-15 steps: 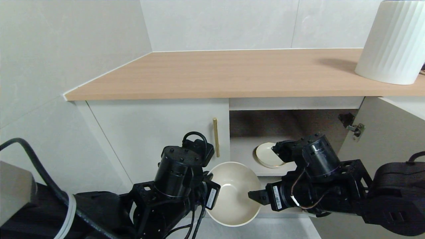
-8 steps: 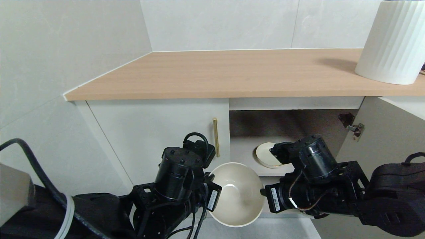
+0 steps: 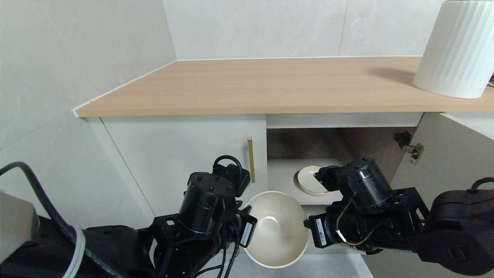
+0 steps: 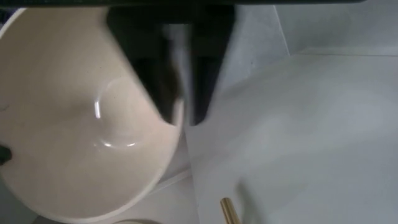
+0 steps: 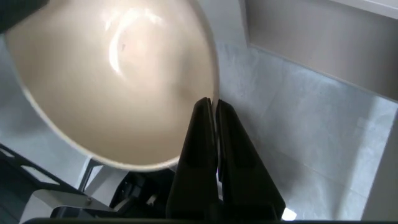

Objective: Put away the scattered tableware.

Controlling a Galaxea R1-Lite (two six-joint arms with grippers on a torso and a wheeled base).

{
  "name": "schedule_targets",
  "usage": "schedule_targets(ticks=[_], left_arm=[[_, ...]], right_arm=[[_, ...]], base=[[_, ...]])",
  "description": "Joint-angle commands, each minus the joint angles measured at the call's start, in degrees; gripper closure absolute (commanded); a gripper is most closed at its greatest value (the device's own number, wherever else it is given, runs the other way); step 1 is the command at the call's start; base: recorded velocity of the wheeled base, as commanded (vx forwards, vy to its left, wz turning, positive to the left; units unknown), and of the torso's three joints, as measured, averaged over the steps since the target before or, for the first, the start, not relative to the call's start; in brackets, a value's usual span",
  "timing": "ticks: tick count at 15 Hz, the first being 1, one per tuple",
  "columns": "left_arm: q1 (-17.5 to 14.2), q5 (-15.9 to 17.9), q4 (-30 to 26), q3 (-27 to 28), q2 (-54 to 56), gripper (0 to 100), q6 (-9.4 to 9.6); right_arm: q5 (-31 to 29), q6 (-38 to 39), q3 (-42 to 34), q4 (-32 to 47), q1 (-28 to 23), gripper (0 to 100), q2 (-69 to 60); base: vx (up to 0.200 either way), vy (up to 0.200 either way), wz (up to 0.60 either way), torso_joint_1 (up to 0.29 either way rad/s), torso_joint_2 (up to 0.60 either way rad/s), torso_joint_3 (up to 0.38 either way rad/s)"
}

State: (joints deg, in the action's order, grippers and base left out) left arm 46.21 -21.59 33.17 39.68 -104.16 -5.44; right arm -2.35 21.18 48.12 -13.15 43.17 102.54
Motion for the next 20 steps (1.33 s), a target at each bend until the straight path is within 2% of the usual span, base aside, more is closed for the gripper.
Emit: schedule_targets(ticks=[1,7,11,13,16,20], left_arm=[[0.0,0.0,0.1,0.0,0.1,0,-0.01],[-0.1,-1.7,2.1,0.1,1.0,0,-0.10],[-1.1,-2.7,2.6,0.1,5.4,0,-0.54],[-2.3,-2.5,2.6,0.0,6.9,0,-0.63],[-2.4,-2.5,2.6,0.0,6.2,0,-0.63],[-2.6,-2.5,2.5,0.0,5.8,0,-0.63]], right_arm=[[0.1,0.0,0.0,-0.1,0.1,100,0.1],[-0.1,0.3,0.1,-0.1,-0.6,100,0.6],[-0.2,1.6,2.0,-0.1,-6.5,100,3.7],[-1.1,5.3,4.7,0.1,-9.9,100,5.8],[-2.8,11.6,8.7,0.8,-12.8,100,8.0],[-8.3,18.7,16.2,6.3,-15.8,100,12.3]], base=[[0.000,0.000,0.00,0.000,0.00,0.000],[0.000,0.000,0.00,0.000,0.00,0.000],[0.000,0.000,0.00,0.000,0.00,0.000],[0.000,0.000,0.00,0.000,0.00,0.000],[0.000,0.000,0.00,0.000,0.00,0.000],[0.000,0.000,0.00,0.000,0.00,0.000]])
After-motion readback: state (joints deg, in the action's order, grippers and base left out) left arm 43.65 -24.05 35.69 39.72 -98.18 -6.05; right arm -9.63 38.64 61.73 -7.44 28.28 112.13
